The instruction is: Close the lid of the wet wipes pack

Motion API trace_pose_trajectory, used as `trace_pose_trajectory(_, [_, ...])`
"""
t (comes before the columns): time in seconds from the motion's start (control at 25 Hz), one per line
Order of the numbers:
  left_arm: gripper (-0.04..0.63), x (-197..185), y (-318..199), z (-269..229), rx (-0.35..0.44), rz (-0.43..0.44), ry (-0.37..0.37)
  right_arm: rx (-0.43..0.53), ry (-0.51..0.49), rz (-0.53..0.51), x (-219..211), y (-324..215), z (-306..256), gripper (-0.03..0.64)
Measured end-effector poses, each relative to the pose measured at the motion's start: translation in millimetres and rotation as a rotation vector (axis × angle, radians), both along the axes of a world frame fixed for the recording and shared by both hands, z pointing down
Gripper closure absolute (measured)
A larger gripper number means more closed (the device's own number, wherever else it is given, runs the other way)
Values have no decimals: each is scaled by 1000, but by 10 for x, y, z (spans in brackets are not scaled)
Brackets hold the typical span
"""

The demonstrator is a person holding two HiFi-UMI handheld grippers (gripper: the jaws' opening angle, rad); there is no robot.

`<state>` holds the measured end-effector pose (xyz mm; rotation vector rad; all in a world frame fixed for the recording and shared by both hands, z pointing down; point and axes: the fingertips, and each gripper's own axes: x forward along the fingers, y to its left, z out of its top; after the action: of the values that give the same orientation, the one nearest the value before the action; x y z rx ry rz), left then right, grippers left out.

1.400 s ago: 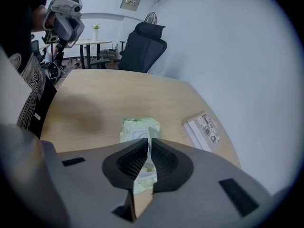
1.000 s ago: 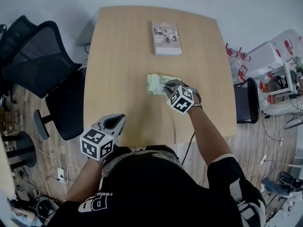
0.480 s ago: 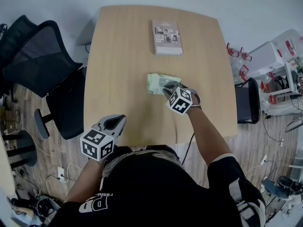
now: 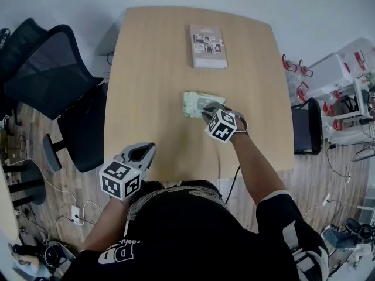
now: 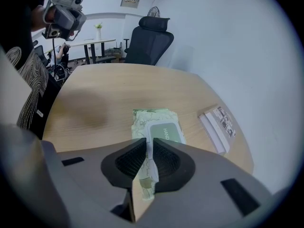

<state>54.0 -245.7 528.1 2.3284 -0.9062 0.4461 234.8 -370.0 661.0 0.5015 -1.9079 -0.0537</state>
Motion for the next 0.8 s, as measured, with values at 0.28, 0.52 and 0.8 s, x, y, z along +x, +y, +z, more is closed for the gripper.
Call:
trace_pose_trajectory(0.28, [577, -2, -1, 12, 0, -4, 1, -10, -7, 12, 9, 24, 50, 561])
trace_pose_trajectory(0.52, [577, -6, -48, 5, -2, -1, 7, -21, -5, -6, -3, 10, 73, 551])
trace_pose_trajectory(0.8, [577, -39, -66, -29, 6, 21, 14, -23, -1, 19, -10, -2, 48, 551])
